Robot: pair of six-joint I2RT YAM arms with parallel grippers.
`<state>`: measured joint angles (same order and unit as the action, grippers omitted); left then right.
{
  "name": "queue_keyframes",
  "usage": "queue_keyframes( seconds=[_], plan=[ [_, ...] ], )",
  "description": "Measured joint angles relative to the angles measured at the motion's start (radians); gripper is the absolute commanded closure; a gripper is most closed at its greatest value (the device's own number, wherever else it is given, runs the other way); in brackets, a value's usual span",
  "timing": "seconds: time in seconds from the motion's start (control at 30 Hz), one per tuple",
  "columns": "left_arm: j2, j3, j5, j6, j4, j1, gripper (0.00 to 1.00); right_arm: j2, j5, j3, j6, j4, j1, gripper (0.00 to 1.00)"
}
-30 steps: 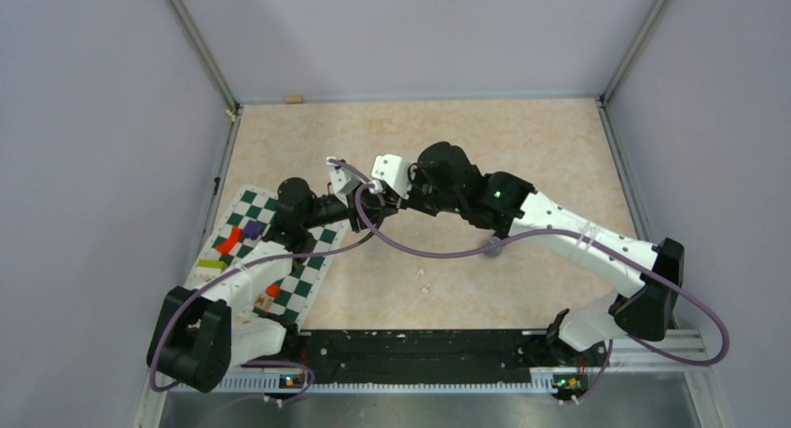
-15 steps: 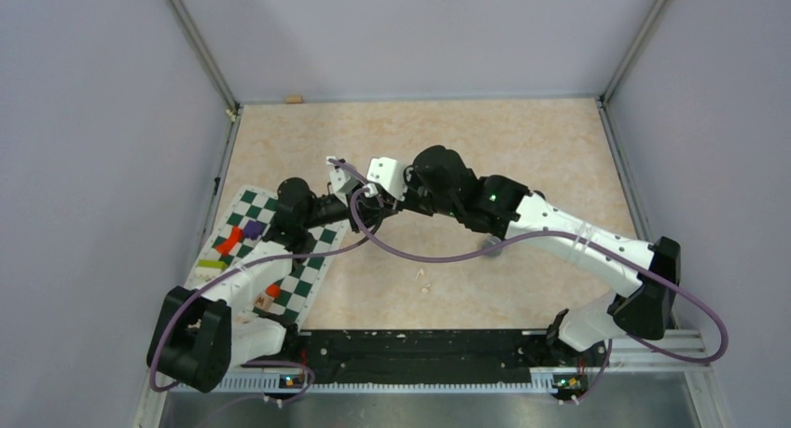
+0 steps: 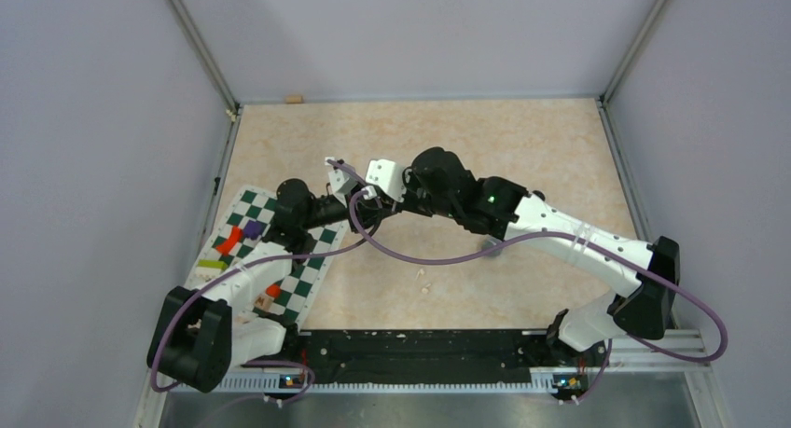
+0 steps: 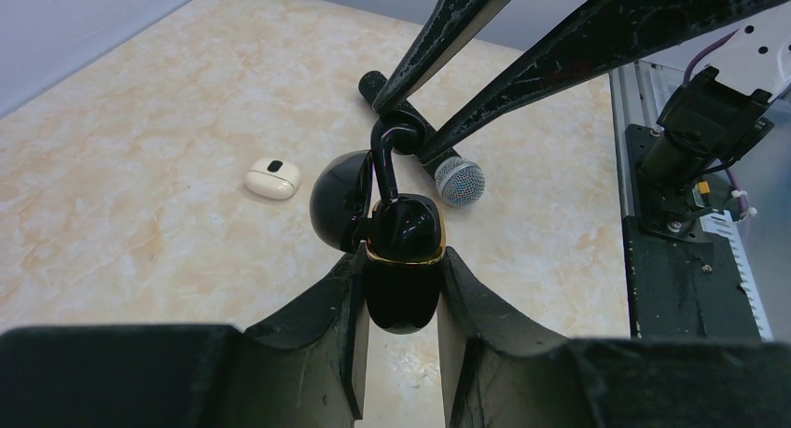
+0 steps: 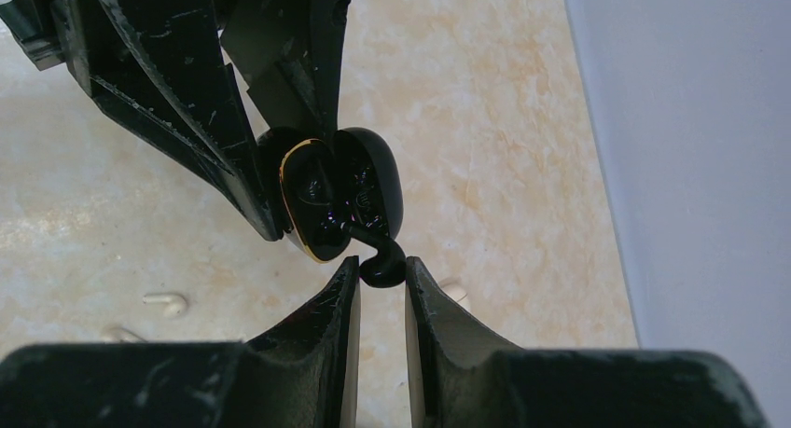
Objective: Insert the wireless bluetooth earbuds into the charging case
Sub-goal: Place the earbud in the charging case.
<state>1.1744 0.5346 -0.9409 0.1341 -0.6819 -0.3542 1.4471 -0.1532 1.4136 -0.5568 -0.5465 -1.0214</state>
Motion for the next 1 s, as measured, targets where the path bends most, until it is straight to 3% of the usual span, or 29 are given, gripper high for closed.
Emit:
queue_keyframes(
  seconds=[1.0],
  plan=[
    [0.0,0.0,0.0,-0.001,0.0,0.012,1.0,-0.021,0.003,-0.02,-0.01,-0.002,-0.004,0.85]
  ],
)
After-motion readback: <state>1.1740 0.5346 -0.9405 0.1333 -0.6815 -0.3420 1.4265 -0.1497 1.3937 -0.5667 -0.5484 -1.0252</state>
